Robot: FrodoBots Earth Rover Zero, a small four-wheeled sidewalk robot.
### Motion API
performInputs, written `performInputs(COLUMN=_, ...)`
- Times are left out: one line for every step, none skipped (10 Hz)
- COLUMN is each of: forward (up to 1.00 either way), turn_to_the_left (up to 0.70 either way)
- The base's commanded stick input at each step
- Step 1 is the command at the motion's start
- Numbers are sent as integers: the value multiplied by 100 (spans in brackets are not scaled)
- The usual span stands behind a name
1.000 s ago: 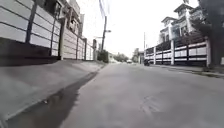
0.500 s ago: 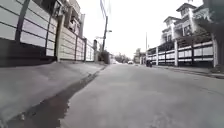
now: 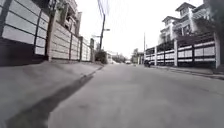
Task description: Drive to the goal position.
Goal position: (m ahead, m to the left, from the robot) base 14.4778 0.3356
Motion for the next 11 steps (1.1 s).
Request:
performInputs(forward=99, turn_to_the_left=2)
performInputs(forward=97, turn_to_the_left=3)
performInputs(forward=95, turn_to_the_left=7)
performInputs(forward=96, turn_to_the_left=12)
performInputs(forward=95, turn_to_the_left=29)
performInputs(forward=98, turn_to_the_left=5)
performInputs(forward=100, turn_to_the_left=0)
performInputs(forward=100, turn_to_the_left=0)
performInputs(forward=100, turn_to_the_left=0)
performInputs(forward=100, turn_to_the_left=0)
performInputs(forward=100, turn_to_the_left=0)
